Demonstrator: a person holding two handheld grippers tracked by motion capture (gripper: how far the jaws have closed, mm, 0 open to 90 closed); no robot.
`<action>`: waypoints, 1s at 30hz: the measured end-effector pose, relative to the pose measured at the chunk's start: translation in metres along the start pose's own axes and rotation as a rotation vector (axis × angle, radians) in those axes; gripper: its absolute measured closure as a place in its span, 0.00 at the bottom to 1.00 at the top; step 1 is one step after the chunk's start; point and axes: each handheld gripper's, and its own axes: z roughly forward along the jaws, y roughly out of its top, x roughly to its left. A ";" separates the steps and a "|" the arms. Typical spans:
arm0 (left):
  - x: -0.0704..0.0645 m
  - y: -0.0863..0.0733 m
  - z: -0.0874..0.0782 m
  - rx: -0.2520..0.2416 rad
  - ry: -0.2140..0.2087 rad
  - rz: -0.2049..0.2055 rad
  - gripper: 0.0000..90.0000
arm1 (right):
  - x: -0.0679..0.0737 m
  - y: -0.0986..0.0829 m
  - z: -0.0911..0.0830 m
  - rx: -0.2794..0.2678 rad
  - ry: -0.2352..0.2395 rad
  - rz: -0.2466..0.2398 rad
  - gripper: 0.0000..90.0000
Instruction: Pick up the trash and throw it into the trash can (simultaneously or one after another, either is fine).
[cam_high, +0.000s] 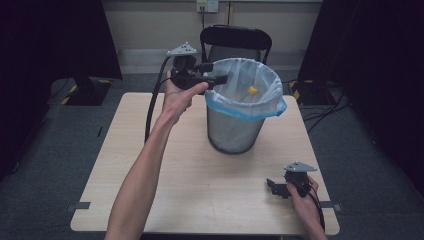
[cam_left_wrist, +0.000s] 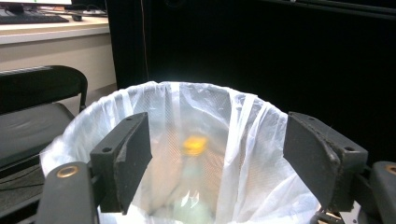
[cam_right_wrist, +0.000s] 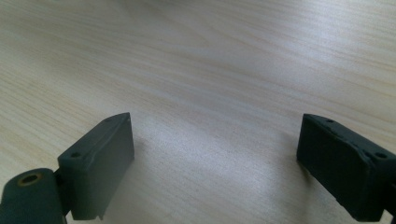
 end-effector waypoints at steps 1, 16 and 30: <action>0.000 0.000 -0.002 -0.005 0.002 0.001 0.26 | 0.000 0.000 0.000 0.001 0.000 -0.001 0.11; 0.022 -0.016 -0.041 -0.017 0.048 -0.045 0.27 | 0.000 0.000 0.000 0.001 0.000 -0.001 0.11; 0.044 -0.041 -0.075 0.025 0.157 -0.073 0.29 | 0.000 0.000 0.000 0.001 0.000 -0.001 0.11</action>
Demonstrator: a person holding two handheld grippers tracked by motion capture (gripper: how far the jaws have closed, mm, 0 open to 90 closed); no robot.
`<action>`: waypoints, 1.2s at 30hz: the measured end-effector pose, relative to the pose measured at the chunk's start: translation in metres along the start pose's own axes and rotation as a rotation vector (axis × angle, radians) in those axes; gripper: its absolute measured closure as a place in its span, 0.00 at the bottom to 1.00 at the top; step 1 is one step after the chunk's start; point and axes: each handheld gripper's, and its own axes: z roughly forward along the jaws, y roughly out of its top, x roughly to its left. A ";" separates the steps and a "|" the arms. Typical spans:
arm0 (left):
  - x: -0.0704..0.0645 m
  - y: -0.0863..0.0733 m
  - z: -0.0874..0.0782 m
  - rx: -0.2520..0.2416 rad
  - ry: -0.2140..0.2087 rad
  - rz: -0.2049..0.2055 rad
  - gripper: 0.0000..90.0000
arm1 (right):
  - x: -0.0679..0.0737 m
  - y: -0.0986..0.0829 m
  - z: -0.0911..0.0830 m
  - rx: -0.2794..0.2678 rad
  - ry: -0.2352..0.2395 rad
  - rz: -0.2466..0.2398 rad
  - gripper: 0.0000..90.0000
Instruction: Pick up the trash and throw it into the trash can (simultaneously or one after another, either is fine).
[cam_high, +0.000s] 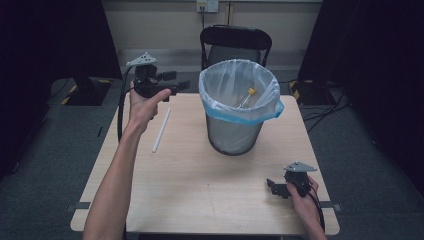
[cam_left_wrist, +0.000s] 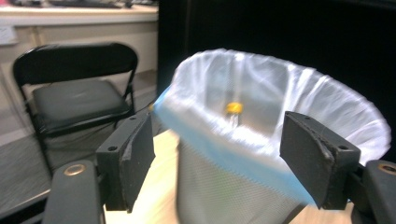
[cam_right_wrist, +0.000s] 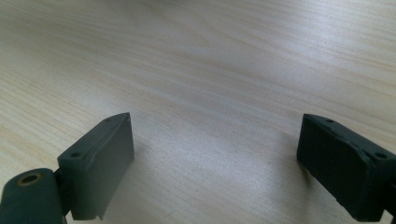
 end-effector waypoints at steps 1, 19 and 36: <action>0.002 -0.002 -0.002 0.000 0.004 -0.007 0.29 | 0.000 0.000 0.000 0.000 0.000 0.000 0.11; 0.034 -0.041 -0.032 0.081 0.177 -0.038 0.28 | 0.000 0.000 0.000 0.000 0.000 0.000 0.11; 0.053 -0.108 -0.058 0.147 0.196 -0.108 0.28 | 0.000 0.000 0.000 0.000 0.000 0.000 0.11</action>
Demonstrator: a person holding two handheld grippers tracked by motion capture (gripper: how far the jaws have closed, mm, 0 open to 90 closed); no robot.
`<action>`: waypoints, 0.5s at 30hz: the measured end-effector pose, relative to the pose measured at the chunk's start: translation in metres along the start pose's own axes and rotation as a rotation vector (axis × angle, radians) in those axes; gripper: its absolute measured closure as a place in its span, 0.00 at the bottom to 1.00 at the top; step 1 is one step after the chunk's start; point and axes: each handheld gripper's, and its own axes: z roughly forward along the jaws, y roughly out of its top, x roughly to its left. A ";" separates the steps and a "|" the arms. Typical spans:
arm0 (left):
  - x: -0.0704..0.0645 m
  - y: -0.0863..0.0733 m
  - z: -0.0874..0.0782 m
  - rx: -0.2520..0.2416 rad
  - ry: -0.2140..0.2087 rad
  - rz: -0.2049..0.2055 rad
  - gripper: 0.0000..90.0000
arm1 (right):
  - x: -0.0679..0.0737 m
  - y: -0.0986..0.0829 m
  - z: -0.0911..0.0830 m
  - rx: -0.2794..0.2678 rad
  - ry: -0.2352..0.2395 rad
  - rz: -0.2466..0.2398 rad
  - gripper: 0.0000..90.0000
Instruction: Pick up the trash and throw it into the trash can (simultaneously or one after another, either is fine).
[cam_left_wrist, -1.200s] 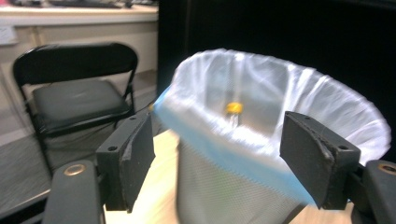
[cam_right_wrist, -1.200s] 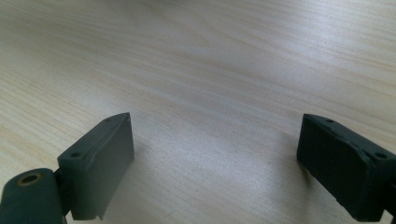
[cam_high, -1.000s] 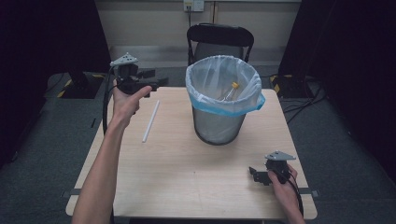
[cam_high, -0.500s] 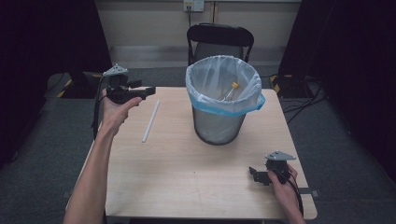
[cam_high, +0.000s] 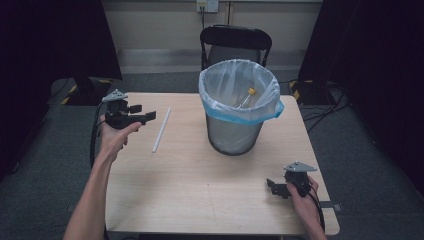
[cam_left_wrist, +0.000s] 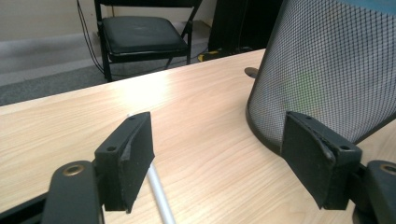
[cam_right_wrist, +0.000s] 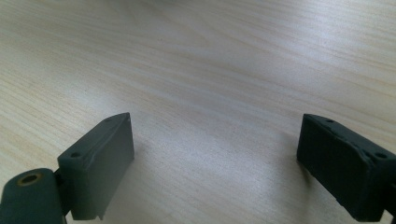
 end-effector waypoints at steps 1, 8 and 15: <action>0.001 -0.004 0.000 0.007 -0.002 -0.007 0.28 | 0.000 0.000 0.000 0.000 0.000 0.000 0.11; 0.008 -0.031 0.008 0.061 0.011 -0.031 0.27 | 0.000 0.000 0.000 0.000 0.000 0.000 0.11; 0.016 -0.059 0.016 0.099 -0.005 -0.071 0.28 | 0.000 0.000 0.000 0.000 0.000 0.000 0.11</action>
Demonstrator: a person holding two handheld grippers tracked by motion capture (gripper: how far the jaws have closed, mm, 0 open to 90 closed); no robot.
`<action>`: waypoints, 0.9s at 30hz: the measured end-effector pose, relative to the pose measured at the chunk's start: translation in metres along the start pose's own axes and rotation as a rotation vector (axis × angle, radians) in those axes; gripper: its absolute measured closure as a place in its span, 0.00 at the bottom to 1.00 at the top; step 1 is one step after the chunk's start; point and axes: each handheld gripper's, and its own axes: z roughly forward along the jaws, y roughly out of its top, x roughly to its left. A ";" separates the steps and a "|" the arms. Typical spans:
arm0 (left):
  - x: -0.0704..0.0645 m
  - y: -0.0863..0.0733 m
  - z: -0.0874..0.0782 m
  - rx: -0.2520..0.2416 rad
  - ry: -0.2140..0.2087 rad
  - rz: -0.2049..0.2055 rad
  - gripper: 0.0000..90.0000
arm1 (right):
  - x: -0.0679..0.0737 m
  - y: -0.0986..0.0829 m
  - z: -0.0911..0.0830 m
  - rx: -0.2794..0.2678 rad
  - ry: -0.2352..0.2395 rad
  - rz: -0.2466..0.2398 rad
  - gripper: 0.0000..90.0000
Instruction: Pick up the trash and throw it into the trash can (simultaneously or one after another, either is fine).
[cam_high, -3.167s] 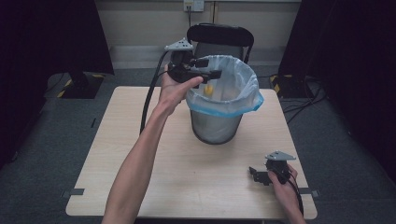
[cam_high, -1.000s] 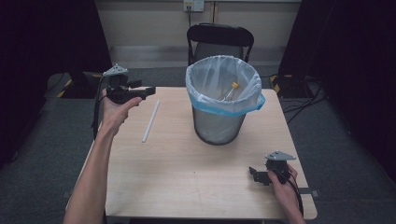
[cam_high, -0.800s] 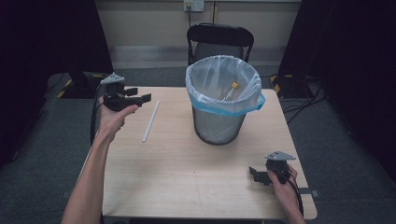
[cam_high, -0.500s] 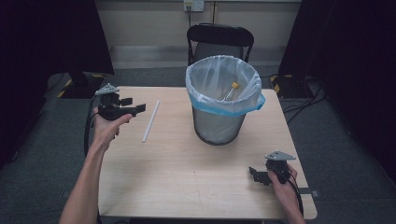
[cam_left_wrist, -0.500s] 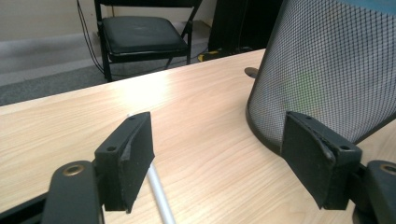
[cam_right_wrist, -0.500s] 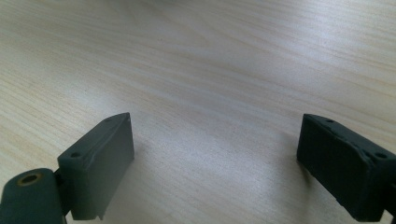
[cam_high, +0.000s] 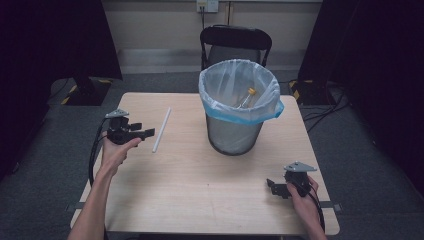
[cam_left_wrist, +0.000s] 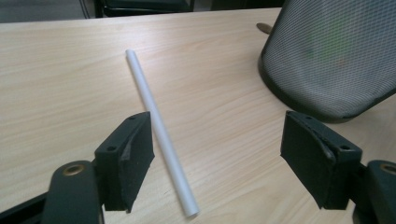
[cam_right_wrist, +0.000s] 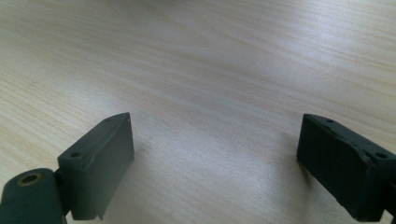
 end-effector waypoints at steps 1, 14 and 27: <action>0.001 -0.004 0.002 0.002 0.000 -0.006 0.28 | 0.000 0.000 0.000 0.000 0.000 0.000 0.11; 0.011 -0.033 0.032 0.130 -0.015 -0.036 0.32 | 0.000 0.000 0.000 0.000 0.000 0.000 0.11; 0.010 -0.051 0.051 0.187 0.075 0.006 0.46 | 0.000 0.000 0.000 0.000 0.000 0.000 0.11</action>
